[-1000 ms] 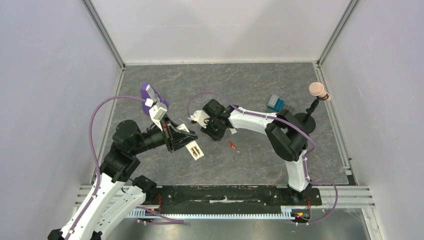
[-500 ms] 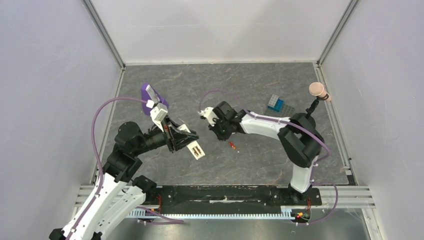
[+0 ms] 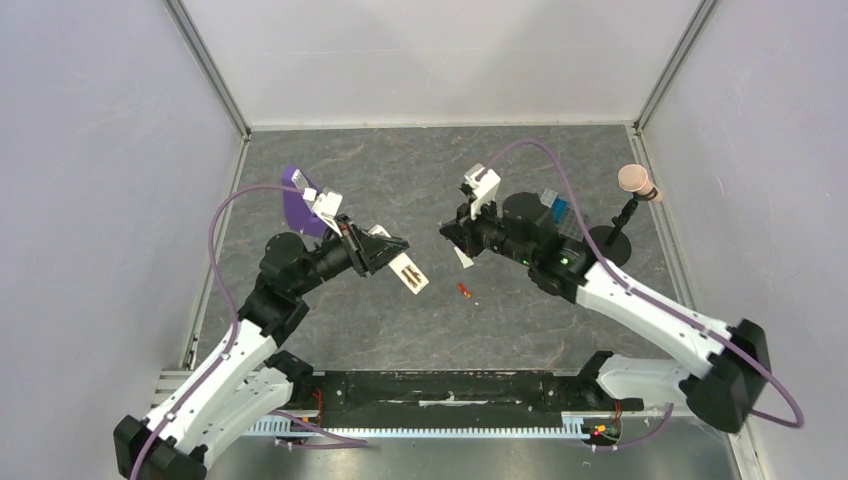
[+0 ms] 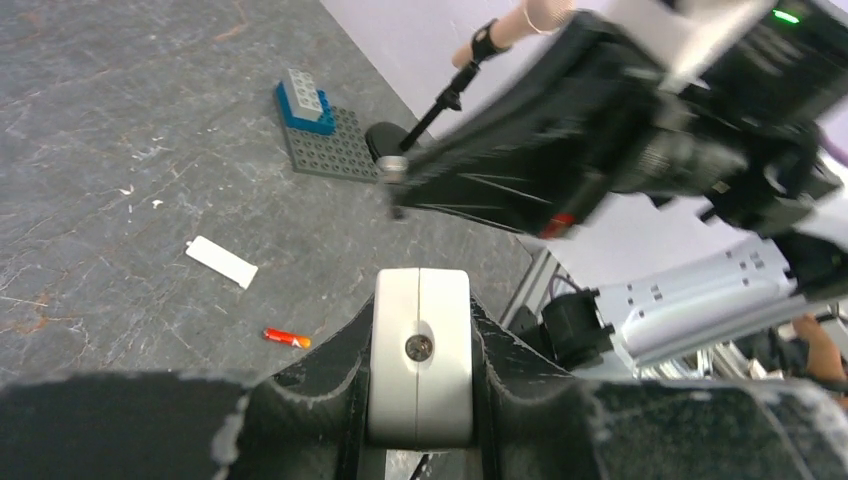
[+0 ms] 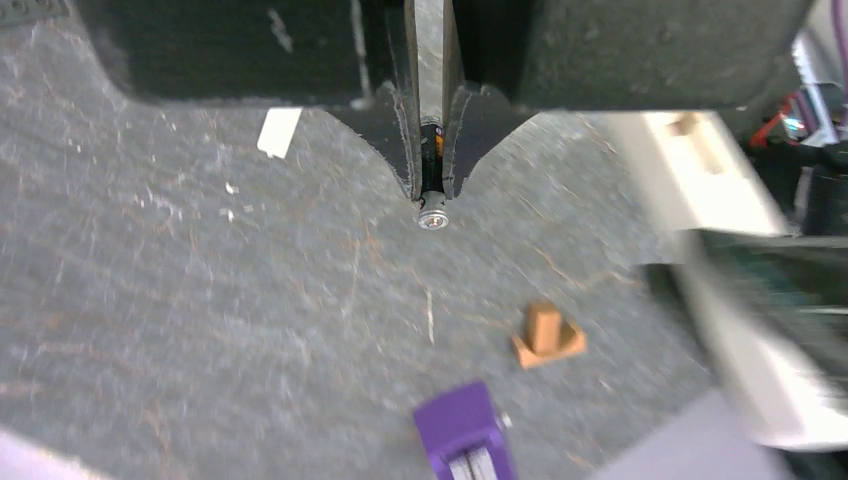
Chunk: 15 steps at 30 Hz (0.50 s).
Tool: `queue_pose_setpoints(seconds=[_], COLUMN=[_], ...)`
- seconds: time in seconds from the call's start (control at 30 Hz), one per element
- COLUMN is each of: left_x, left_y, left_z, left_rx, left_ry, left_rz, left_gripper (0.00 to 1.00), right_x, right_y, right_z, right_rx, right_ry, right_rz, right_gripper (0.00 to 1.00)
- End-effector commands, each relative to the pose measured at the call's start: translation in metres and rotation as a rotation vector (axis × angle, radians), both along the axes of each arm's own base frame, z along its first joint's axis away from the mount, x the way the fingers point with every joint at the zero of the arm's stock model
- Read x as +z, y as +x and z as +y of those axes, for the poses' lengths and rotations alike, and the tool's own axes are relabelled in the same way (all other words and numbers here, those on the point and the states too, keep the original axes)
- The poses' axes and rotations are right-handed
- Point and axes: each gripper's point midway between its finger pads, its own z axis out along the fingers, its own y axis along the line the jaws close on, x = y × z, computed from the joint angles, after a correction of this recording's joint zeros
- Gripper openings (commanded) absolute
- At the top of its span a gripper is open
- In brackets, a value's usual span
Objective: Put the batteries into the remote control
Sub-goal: Load the battery into the remote control.
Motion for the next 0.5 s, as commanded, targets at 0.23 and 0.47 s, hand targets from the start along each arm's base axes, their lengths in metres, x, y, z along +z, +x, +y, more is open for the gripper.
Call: queue_pose_setpoints(seconds=[0.23,0.47], left_x=[0.024,0.026], left_y=[0.053,0.055], left_z=[-0.019,-0.024], left_rx=[0.091,0.061], left_ry=[-0.169,-0.245], left_rz=[0.159,0.190], left_gripper=[0.02,0.02], right_x=[0.095,0.077], right_y=[-0.045,-0.055], right_z=[0.023,0.042], right_rx=[0.192,0.269], right_ry=[0.292,0.280], right_rz=[-0.112,-0.036], right_gripper=[0.08,0.08])
